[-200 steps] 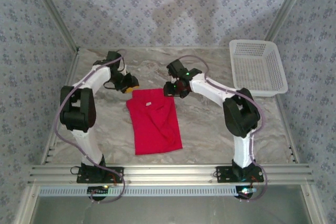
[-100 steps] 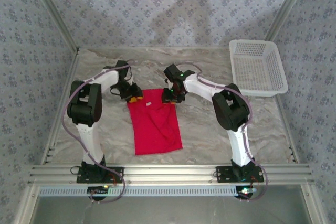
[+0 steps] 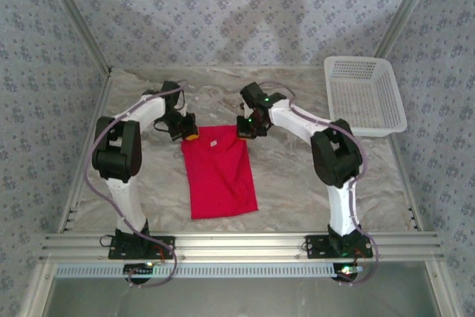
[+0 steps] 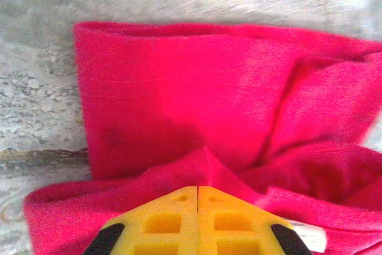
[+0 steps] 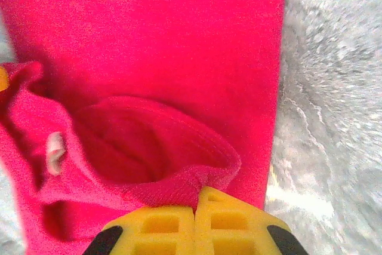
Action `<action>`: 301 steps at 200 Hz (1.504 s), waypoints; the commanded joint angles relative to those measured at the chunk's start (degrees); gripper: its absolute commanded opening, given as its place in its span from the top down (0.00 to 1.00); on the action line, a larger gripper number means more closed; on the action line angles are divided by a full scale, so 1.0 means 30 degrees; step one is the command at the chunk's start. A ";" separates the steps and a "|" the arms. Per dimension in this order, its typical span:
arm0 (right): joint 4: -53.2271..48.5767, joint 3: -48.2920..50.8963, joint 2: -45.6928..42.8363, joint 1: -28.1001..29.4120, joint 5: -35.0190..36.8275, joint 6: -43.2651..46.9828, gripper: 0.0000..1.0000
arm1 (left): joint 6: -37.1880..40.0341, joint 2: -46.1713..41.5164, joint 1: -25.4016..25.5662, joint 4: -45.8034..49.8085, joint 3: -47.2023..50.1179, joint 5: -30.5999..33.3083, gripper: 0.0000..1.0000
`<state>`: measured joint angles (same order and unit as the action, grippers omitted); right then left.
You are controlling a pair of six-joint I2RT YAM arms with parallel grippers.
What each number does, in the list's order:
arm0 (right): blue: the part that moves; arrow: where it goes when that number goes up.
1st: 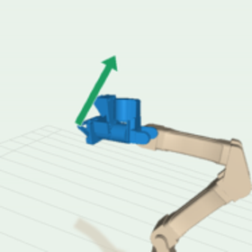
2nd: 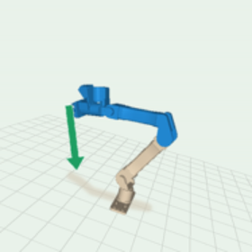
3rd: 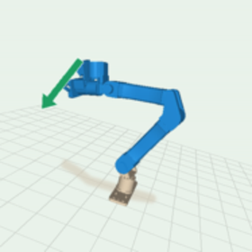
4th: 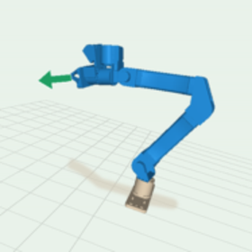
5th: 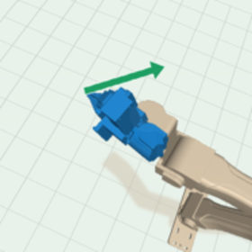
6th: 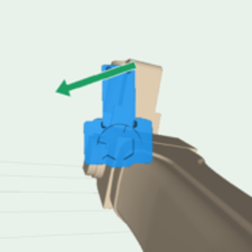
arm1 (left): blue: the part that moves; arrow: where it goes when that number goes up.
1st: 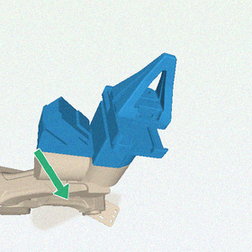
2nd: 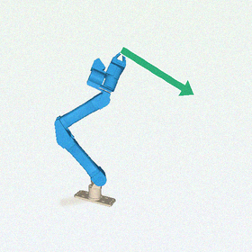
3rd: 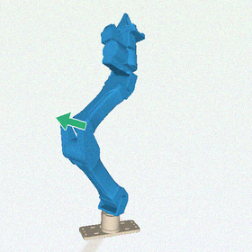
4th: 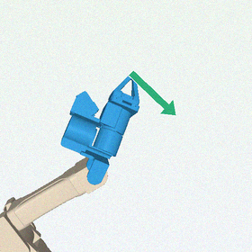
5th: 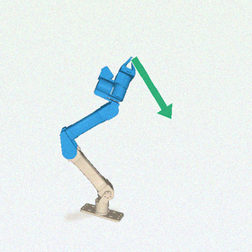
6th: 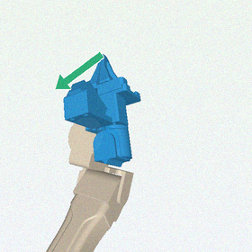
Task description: Fold the inside-out t-shirt
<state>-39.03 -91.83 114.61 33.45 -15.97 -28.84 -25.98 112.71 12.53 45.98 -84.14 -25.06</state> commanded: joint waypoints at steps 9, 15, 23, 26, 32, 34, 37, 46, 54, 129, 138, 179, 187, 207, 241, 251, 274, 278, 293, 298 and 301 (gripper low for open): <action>-0.1039 -0.1398 -0.2266 -0.0429 0.0627 0.0640 1.00 | -0.0666 -0.2303 0.0370 0.0625 -0.2024 -0.0156 1.00; -0.1067 -0.1583 -0.2269 -0.0513 0.0689 0.0623 1.00 | -0.0763 -0.2393 0.0363 0.0558 -0.2200 -0.0006 1.00; -0.1133 -0.1977 -0.2123 -0.0651 0.0722 0.0648 1.00 | -0.0789 -0.2374 0.0363 0.0523 -0.2490 0.0209 1.00; -0.1170 -0.2090 -0.2033 -0.0701 0.0701 0.0692 1.00 | -0.0787 -0.2319 0.0363 0.0539 -0.2611 0.0260 1.00; -0.1200 -0.2383 -0.1830 -0.0800 0.0625 0.0711 1.00 | -0.0775 -0.2154 0.0363 0.0602 -0.2951 0.0337 1.00; -0.1208 -0.2460 -0.1746 -0.0836 0.0596 0.0708 1.00 | -0.0760 -0.2047 0.0348 0.0646 -0.3045 0.0328 1.00; -0.1201 -0.2564 -0.1605 -0.0900 0.0557 0.0737 1.00 | -0.0747 -0.1912 0.0335 0.0704 -0.3226 0.0366 1.00; -0.1144 -0.2955 -0.1137 -0.1023 0.0547 0.0852 1.00 | -0.0727 -0.1442 0.0333 0.0727 -0.3650 0.0480 1.00; -0.1135 -0.3309 -0.0648 -0.1138 0.0580 0.0896 1.00 | -0.0716 -0.0959 0.0333 0.0654 -0.3973 0.0599 1.00; -0.0708 -0.3595 0.2242 -0.2983 0.3333 -0.0200 1.00 | -0.1314 0.4185 0.0354 -0.0510 -0.8171 0.1023 1.00; -0.0858 -0.3798 0.2423 -0.3035 0.3622 -0.0340 1.00 | -0.1401 0.4248 0.0419 -0.0972 -0.8301 0.1153 1.00; -0.1992 -0.6828 0.5021 -0.3684 0.2548 -0.0495 0.69 | -0.1305 0.5954 0.0553 -0.0730 -1.0420 0.1168 0.87; -0.2368 -0.7649 0.5694 -0.3800 0.1879 -0.0299 0.55 | -0.1046 0.6340 0.0539 -0.0365 -1.0948 0.1175 0.79; -0.3225 -0.8389 0.5922 -0.3914 0.1576 0.0127 0.46 | -0.0225 0.6136 0.0567 0.0191 -1.1306 0.2094 0.67; -0.1273 -0.3205 0.1735 -0.3461 0.0845 -0.0088 0.53 | -0.0016 0.1528 0.0685 -0.3363 -0.5533 0.4649 0.36; 0.0230 -0.0882 0.0388 -0.3254 -0.0645 -0.0484 0.64 | -0.0433 -0.0003 0.0615 -0.4716 -0.3348 0.4984 0.23; 0.1437 0.2521 -0.1484 -0.2412 -0.2661 -0.1048 0.72 | -0.2171 -0.2351 0.0217 -0.7367 0.0445 0.2899 0.24; 0.1711 0.2909 -0.1626 -0.2277 -0.2904 -0.1180 0.72 | -0.2449 -0.2591 0.0216 -0.7718 0.0937 0.2437 0.27; 0.2845 0.4261 -0.2058 -0.1803 -0.3596 -0.1665 0.72 | -0.3189 -0.3225 0.0582 -0.8731 0.2368 0.1040 0.36; 0.3115 0.4594 -0.2107 -0.1603 -0.3692 -0.1776 0.72 | -0.3378 -0.3353 0.0765 -0.8880 0.2753 0.0834 0.37; 0.3243 0.4741 -0.2094 -0.1527 -0.3748 -0.1804 0.73 | -0.3455 -0.3412 0.0874 -0.8983 0.2974 0.0693 0.38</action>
<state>-35.44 -82.43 109.82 26.68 -21.10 -31.55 -31.79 105.08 13.56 27.66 -80.07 -16.67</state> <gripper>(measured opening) 0.284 0.653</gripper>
